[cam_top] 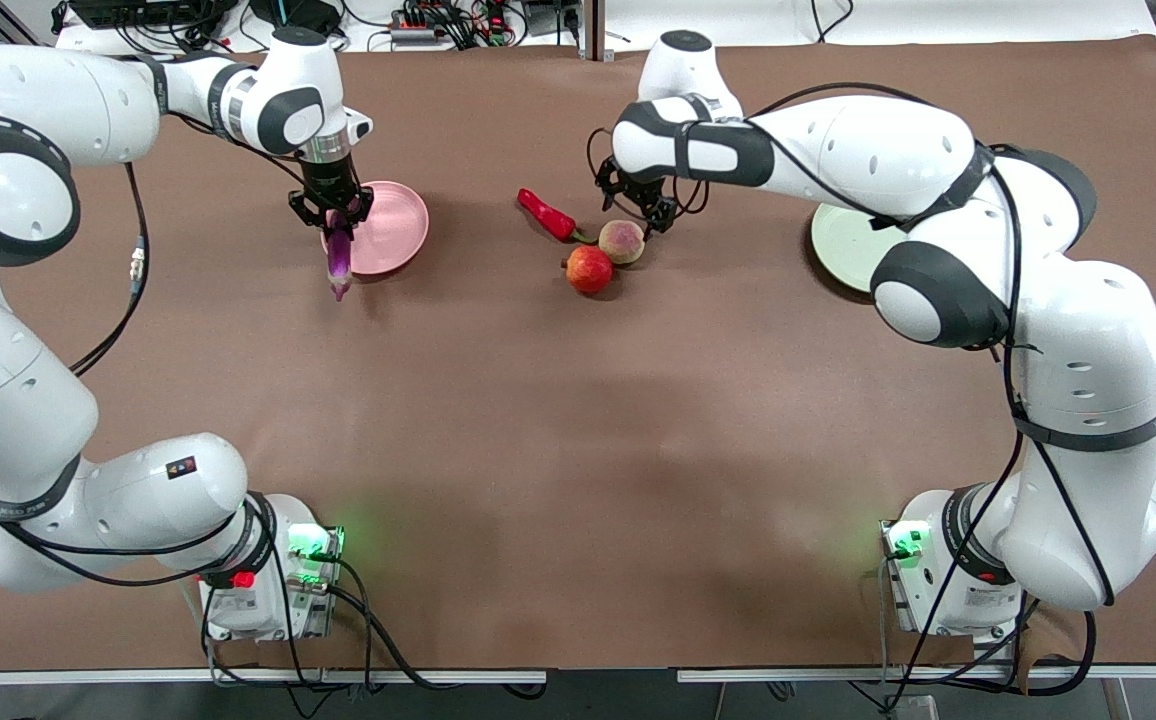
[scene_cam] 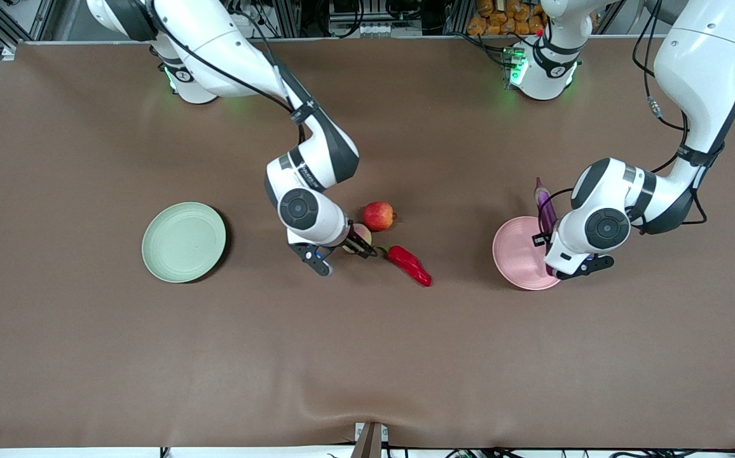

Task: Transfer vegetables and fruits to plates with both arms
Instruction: 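Grasp the peach with the right gripper while the left gripper lowers eggplant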

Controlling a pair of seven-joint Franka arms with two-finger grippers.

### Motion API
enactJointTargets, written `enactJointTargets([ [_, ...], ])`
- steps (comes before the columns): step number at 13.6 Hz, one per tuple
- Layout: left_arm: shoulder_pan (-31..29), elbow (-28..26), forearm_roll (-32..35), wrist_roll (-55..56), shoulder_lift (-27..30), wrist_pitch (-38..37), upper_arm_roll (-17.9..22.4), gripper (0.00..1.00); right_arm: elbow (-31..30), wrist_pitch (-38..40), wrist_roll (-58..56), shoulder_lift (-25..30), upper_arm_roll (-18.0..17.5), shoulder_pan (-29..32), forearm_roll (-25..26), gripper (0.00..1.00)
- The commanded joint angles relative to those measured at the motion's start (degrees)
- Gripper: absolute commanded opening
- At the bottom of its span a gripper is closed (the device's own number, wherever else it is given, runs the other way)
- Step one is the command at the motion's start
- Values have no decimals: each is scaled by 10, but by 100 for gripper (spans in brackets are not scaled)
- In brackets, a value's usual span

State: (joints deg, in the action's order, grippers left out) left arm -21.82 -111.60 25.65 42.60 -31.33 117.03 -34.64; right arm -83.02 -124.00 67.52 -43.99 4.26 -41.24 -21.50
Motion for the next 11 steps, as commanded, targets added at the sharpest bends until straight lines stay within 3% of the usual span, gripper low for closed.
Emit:
enactJointTargets([
  [1,-6,12,13,-2,-13,3,-7,0,16,-2,28,-19,7,-12,-13,100],
  [3,-6,12,13,-2,-14,3,-7,0,17,-10,30,-30,7,-23,-3,100],
  [4,-6,13,12,-2,-14,3,-7,14,17,-12,29,-34,7,-28,19,100],
  [5,-6,13,12,-2,-15,3,-7,33,17,-12,34,-34,6,-26,29,69],
  [7,-9,13,12,-1,-14,3,-7,99,22,-11,28,-33,7,-20,29,14],
  [8,-9,16,12,0,-13,3,-7,100,29,-4,23,-31,7,-10,28,0],
  [9,-9,17,13,0,-11,3,-7,100,43,23,22,-28,7,4,28,0],
  [11,-9,27,12,6,-8,3,-8,100,131,174,-18,-25,4,58,27,0],
])
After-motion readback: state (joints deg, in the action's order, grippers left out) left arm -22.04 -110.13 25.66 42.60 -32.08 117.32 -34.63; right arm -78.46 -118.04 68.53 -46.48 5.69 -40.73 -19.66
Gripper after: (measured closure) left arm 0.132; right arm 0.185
